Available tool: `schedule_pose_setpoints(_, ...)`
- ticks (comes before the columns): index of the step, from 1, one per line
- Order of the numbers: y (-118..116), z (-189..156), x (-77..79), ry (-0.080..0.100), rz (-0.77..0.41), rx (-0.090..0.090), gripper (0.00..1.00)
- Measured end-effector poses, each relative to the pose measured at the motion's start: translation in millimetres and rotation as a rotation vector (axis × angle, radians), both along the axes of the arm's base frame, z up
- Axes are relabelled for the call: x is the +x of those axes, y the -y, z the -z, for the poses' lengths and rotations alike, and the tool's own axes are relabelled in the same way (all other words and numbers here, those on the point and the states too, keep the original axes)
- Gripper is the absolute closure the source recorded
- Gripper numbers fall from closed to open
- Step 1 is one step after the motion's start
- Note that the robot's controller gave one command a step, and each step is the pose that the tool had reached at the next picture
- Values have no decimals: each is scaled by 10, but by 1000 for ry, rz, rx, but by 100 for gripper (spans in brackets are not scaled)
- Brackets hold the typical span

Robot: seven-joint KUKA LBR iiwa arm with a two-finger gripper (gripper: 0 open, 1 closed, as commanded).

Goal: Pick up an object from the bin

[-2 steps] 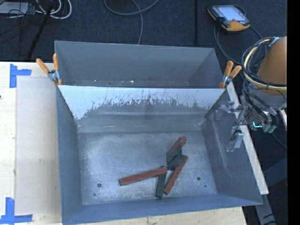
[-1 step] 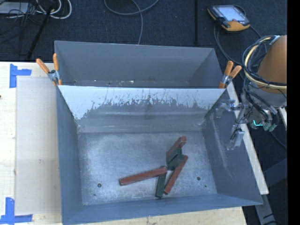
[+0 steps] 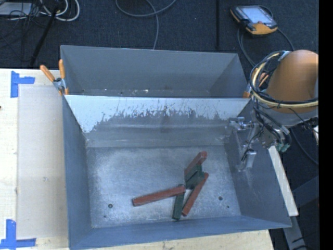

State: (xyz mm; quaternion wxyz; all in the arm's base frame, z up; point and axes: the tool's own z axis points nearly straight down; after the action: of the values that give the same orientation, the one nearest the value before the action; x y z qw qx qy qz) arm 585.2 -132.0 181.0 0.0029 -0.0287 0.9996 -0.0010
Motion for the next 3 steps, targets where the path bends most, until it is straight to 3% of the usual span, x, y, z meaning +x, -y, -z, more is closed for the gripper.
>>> schedule_pose_setpoints(1,-502,395,-29,-7,43,2,0)
schedule_pose_setpoints(2,-676,749,12,-5,37,6,0)
schedule_pose_setpoints(3,-591,836,6,-5,-13,4,0)
